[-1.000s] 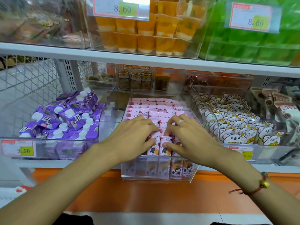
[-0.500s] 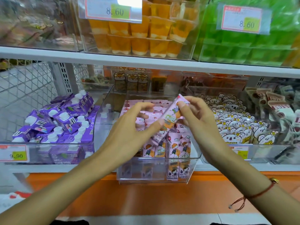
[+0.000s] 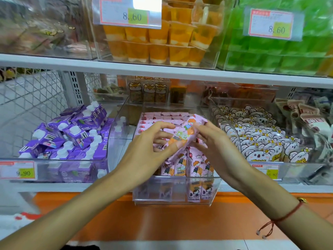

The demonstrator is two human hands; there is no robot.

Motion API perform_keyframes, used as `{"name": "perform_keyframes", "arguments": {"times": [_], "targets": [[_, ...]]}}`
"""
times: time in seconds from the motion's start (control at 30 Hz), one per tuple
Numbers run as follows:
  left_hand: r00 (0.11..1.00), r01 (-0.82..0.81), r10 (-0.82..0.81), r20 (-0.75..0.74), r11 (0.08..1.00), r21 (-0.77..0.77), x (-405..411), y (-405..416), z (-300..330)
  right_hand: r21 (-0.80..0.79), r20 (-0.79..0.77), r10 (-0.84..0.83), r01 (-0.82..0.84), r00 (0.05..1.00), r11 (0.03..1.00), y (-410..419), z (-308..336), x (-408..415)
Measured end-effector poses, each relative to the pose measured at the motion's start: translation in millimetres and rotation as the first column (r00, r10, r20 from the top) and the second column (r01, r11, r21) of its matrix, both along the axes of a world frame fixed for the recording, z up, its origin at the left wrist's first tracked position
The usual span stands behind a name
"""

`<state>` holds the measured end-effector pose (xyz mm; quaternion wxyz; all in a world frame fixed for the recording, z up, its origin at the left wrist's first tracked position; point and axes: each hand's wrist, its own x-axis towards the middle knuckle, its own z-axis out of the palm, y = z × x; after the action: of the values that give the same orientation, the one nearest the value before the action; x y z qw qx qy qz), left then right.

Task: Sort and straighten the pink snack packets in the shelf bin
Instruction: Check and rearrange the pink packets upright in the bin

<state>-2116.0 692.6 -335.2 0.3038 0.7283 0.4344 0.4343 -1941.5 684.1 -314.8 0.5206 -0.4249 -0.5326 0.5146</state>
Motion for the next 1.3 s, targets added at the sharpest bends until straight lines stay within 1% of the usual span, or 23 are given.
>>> {"name": "perform_keyframes", "arguments": {"times": [0.07, 0.13, 0.2, 0.27, 0.33, 0.37, 0.43, 0.53, 0.63, 0.7, 0.8, 0.9, 1.0, 1.1, 1.17, 1.23, 1.3], "targets": [[1.0, 0.015, -0.015, 0.002, 1.0, -0.023, 1, -1, -2, -0.013, 0.03, 0.05, -0.049, 0.998, 0.999, -2, 0, -1], [0.999, -0.011, 0.012, -0.03, 1.0, 0.018, 3, -3, -3, 0.039, 0.023, 0.024, -0.025, 0.999, 0.999, -3, 0, -2], [0.989, -0.077, 0.094, -0.116, 0.987, 0.143, 5, -6, -3, 0.112, 0.002, -0.044, 0.044, 0.999, 0.993, -5, 0, -6], [0.967, -0.123, 0.18, -0.179, 0.949, 0.291, 7, -10, 0, 0.156, -0.024, -0.102, 0.105, 0.994, 0.982, -6, -1, -10], [0.953, -0.147, 0.234, -0.192, 0.912, 0.384, 8, -12, 5, 0.184, -0.04, -0.135, 0.14, 0.99, 0.973, -8, -1, -12], [0.953, -0.151, 0.24, -0.185, 0.907, 0.394, 8, -13, 7, 0.196, -0.028, -0.14, 0.143, 0.99, 0.97, -8, -1, -13], [0.972, -0.136, 0.189, -0.136, 0.934, 0.329, 8, -12, 8, 0.205, 0.013, -0.119, 0.114, 0.993, 0.972, -9, 0, -12], [0.998, -0.057, 0.053, 0.035, 0.989, 0.135, 7, -10, 6, 0.203, 0.084, -0.048, 0.03, 0.995, 0.979, -8, 1, -8], [0.985, 0.037, -0.035, 0.166, 0.999, -0.009, 9, -8, 4, 0.229, 0.138, -0.077, 0.044, 0.987, 0.973, -7, 2, -6], [0.981, 0.075, -0.062, 0.185, 0.995, -0.063, 10, -7, 6, 0.22, 0.133, -0.113, 0.082, 0.985, 0.972, -7, 1, -5], [0.977, 0.105, -0.071, 0.202, 0.981, -0.165, 8, -6, 13, 0.136, 0.078, -0.139, 0.128, 0.987, 0.982, -4, 1, -2], [0.967, 0.14, -0.067, 0.245, 0.944, -0.298, 4, -7, 20, 0.072, 0.064, -0.115, 0.111, 0.991, 0.991, -3, 1, 0], [0.956, 0.142, -0.028, 0.292, 0.916, -0.376, 2, -8, 22, -0.009, 0.06, -0.082, 0.083, 0.995, 0.997, -2, 3, -2], [0.946, 0.2, -0.057, 0.32, 0.878, -0.434, 3, -9, 24, -0.054, 0.048, -0.095, 0.098, 0.994, 0.994, 0, 2, -3], [0.949, 0.202, -0.063, 0.309, 0.874, -0.442, 4, -9, 23, -0.058, 0.043, -0.098, 0.101, 0.994, 0.993, 1, 1, -2], [0.961, 0.165, -0.043, 0.275, 0.883, -0.439, 4, -7, 21, -0.053, 0.035, -0.112, 0.113, 0.993, 0.992, 2, 1, -2], [0.971, 0.12, -0.024, 0.239, 0.91, -0.398, 4, -5, 20, -0.022, 0.031, -0.162, 0.162, 0.986, 0.987, 3, 0, -2]]}}
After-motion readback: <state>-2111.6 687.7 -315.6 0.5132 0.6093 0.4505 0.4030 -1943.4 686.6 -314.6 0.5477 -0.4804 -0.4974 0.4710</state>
